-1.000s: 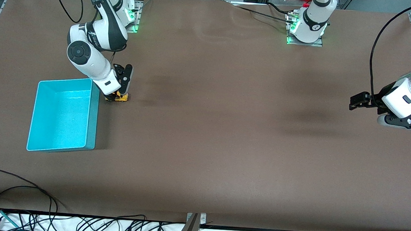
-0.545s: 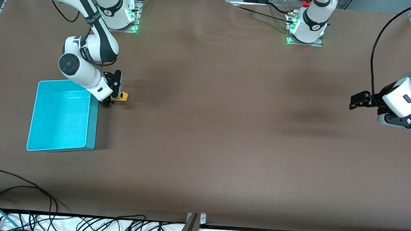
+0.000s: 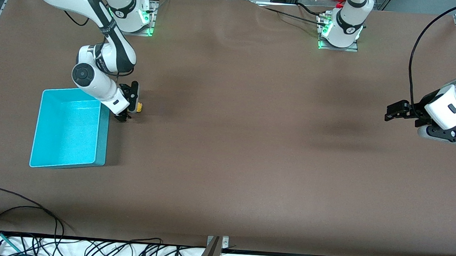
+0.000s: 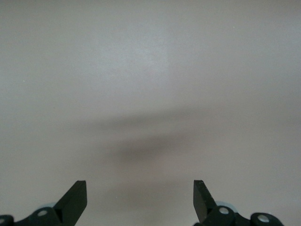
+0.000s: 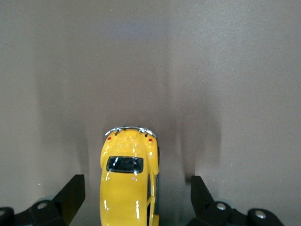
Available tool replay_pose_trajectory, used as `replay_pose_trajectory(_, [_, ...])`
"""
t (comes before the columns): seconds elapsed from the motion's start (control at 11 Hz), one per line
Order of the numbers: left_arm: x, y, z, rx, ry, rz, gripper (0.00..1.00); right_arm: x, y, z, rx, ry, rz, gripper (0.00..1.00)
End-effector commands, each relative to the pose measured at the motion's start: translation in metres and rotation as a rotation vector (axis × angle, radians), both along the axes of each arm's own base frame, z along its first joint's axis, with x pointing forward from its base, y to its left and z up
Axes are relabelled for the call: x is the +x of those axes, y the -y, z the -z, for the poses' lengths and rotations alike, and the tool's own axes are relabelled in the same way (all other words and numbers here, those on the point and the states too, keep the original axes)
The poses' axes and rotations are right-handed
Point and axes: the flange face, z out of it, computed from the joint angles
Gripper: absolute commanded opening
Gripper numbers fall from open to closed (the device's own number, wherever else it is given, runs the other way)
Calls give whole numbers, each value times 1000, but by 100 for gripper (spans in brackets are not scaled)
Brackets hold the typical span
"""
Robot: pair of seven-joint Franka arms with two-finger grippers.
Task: Wind up and store yellow beetle car
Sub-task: 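Lower the right gripper and close it on the yellow car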
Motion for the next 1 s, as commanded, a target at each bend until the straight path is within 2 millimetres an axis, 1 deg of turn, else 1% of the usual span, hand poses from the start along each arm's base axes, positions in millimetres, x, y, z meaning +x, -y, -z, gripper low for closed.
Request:
replay_pose_trajectory(0.0, [-2,-2,-9,-17,19,21,100,8,-2,-2,8,24,-28,94])
replay_pose_trajectory(0.09, [-2,-2,-9,-14,18,22,100,8,-2,-2,8,24,-30,73])
replay_pose_trajectory(0.18, [-2,-2,-8,-14,16,22,100,9,-2,-2,8,25,-30,46])
replay_pose_trajectory(0.27, [-2,-2,-9,-14,18,22,100,10,-3,-5,9,32,-30,24])
replay_pose_trajectory(0.36, [-2,-2,-9,-14,18,22,100,11,-3,-9,9,38,-34,11])
replay_pose_trajectory(0.45, [-2,-2,-9,-14,18,22,100,13,-10,-14,14,49,-61,4])
replay_pose_trajectory(0.55, [-2,-2,-9,-13,18,22,100,14,-17,-25,19,65,-77,0])
replay_pose_trajectory(0.64, [-2,-2,-9,-13,19,22,100,15,-19,-30,21,75,-80,0])
replay_pose_trajectory(0.73, [-2,-2,-9,-13,18,22,100,14,-27,-37,26,82,-86,0])
replay_pose_trajectory(0.91, [-2,-2,-9,-13,18,22,100,18,-30,-52,21,76,-92,0])
